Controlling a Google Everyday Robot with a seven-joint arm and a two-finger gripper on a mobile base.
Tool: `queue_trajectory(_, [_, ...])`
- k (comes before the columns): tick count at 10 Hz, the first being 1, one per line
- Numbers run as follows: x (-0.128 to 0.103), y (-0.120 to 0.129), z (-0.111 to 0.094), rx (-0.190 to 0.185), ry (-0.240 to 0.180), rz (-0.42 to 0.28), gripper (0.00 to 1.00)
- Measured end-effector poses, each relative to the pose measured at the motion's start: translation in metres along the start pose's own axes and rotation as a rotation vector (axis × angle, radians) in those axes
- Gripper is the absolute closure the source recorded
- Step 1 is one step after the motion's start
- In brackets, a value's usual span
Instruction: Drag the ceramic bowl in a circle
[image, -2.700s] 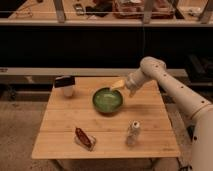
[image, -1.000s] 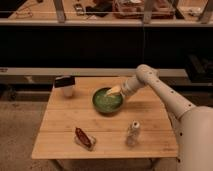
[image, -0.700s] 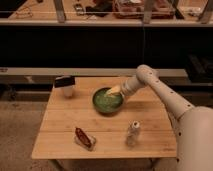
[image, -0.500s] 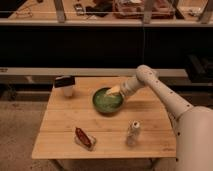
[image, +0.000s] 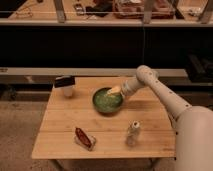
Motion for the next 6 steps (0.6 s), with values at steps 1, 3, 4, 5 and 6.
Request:
queue_trajectory(1, [0.001, 0.001, 0.002, -0.004, -0.001, -0.001, 0.20])
queue_trajectory(3, [0.002, 0.001, 0.006, -0.006, -0.004, -0.001, 0.20])
queue_trajectory(4, [0.002, 0.000, 0.009, -0.004, -0.009, -0.001, 0.20])
queue_trajectory(5, [0.003, 0.000, 0.011, -0.002, -0.011, 0.000, 0.20])
queue_trajectory(6, [0.003, -0.001, 0.013, 0.000, -0.012, 0.001, 0.20])
